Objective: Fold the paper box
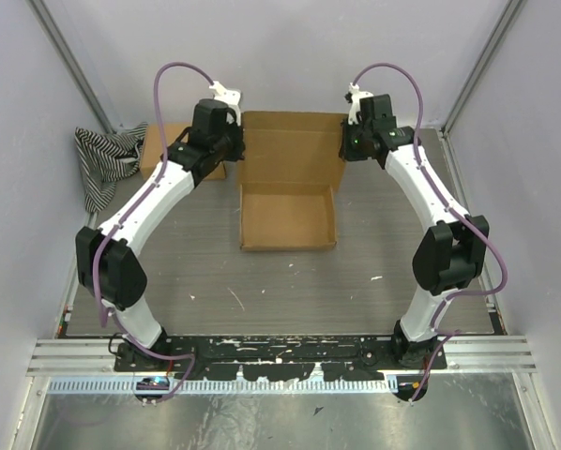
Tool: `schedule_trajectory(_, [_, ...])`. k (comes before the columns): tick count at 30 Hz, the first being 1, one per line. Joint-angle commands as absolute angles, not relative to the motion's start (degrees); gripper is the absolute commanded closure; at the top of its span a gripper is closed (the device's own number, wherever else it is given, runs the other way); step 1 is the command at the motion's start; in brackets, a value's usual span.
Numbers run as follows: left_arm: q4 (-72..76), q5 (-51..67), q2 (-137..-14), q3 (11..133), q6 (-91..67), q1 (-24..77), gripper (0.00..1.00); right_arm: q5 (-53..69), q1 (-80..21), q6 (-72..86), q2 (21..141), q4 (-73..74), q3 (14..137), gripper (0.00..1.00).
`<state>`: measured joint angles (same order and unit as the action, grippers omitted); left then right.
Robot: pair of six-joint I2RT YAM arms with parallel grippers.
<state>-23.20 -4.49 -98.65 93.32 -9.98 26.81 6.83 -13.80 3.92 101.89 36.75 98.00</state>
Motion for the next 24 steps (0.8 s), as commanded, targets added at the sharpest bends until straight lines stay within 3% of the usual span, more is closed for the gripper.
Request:
schedule_trajectory(1, [-18.9, -4.2, -99.9, 98.1, -12.5, 28.1, 1.0, 2.2, -15.8, 7.0, 99.2, 27.9, 100.4, 0.99])
schedule_trajectory(12, [-14.7, -6.3, -105.9, 102.0, -13.6, 28.2, 0.86, -9.7, -20.0, 4.4, 95.5, 10.7, 90.9, 0.99])
schedule_trajectory(24, [-10.3, -7.5, -103.8, 90.2, -15.2, 28.3, 0.79, -18.9, -24.7, 5.0, 92.2, -5.7, 75.3, 0.98])
